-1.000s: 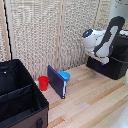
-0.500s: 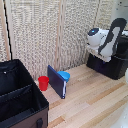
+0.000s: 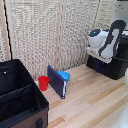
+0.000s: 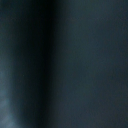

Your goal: Please move the gripper into proximity with the fryer handle. Once close enough, gingerly grasp the handle and gently tug the fryer basket open in your direction.

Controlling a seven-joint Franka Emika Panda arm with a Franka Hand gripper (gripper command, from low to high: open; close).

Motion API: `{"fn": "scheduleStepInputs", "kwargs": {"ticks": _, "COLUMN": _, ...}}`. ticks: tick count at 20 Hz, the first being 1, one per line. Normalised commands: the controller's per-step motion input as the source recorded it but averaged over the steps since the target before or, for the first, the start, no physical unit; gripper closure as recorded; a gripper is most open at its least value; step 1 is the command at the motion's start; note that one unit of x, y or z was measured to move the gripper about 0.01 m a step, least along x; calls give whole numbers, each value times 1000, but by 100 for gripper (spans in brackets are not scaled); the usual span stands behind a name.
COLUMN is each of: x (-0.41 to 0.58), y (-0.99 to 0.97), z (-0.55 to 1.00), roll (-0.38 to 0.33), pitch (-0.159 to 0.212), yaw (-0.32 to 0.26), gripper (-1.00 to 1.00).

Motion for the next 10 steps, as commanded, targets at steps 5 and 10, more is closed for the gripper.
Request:
{"fn": "scheduleStepInputs", "kwargs": {"ticks": 5, "x": -2, "y": 234, "z": 333, "roll": 52, "pitch": 194, "yaw": -41, "gripper": 100}}
{"fn": "scheduleStepInputs", "kwargs": {"ticks": 10, "x": -145, "y": 397, "z": 111, "roll": 166, "pitch": 165, "yaw": -47, "gripper": 100}}
